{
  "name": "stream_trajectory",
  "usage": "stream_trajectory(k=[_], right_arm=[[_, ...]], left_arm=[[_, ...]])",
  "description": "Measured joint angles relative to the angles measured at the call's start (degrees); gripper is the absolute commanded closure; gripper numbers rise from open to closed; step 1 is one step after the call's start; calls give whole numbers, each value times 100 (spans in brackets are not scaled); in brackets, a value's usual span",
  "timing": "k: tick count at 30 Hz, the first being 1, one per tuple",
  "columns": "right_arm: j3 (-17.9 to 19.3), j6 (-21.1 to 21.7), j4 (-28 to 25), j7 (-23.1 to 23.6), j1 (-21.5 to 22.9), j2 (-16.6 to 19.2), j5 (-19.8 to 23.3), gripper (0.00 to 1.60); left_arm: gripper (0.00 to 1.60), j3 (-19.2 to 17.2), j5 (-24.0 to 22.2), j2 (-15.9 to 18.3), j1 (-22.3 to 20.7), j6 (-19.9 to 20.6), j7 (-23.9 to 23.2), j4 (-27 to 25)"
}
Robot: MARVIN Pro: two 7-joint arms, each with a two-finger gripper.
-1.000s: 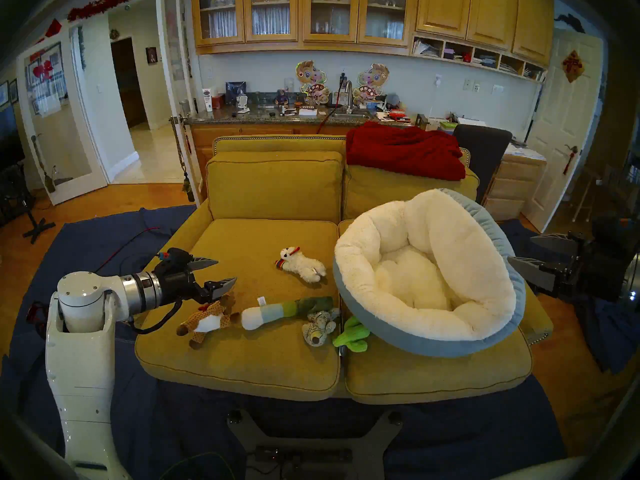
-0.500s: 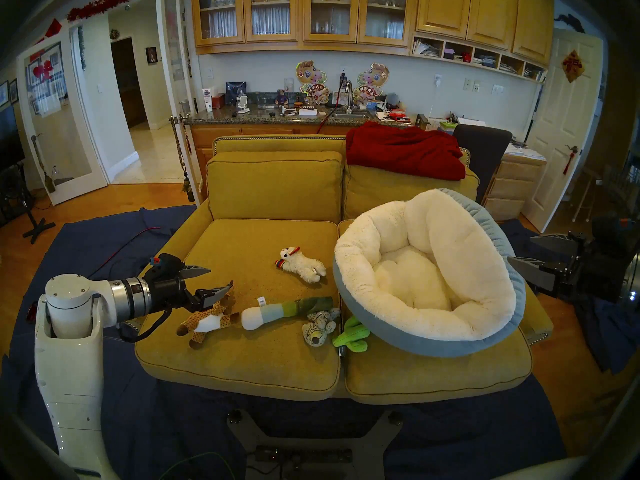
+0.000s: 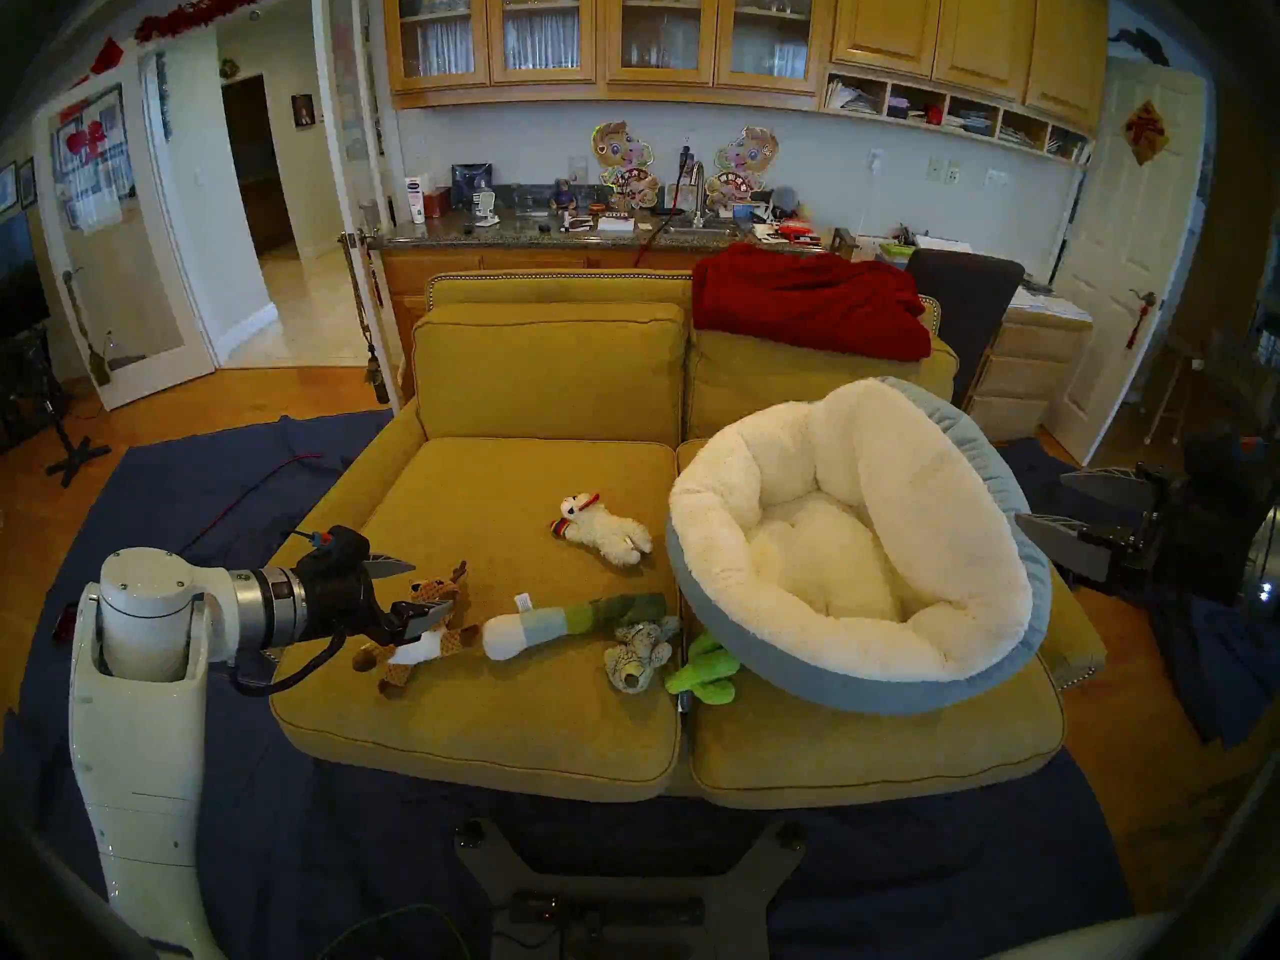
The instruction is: Put toys into dog bed
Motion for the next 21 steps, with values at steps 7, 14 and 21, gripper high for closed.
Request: stream_trajectory(k=[7,14,21], right_arm=[[0,0,0,0,0,0,0,0],[0,0,0,0,0,0,0,0],[0,0,0,0,0,0,0,0]], left_arm=[[0,178,276,102,28,180,64,2],[0,256,468,197,77,250,105,37],[0,273,659,259,197,95,163,38]])
